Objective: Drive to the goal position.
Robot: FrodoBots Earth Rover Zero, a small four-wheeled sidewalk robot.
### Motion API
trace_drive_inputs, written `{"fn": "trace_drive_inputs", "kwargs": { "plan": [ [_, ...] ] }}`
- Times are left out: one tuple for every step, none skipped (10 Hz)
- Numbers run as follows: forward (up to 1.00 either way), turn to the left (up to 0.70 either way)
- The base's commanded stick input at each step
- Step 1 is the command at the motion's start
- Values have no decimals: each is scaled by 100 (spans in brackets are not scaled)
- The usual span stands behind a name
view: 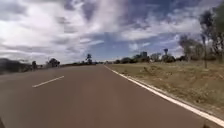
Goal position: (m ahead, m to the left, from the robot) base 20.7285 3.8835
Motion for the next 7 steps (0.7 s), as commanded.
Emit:
{"fn": "trace_drive_inputs", "kwargs": {
  "plan": [
    [100, 0],
    [100, 0],
    [100, 0],
    [100, 0],
    [100, 0],
    [100, 0],
    [100, 0]
  ]
}}
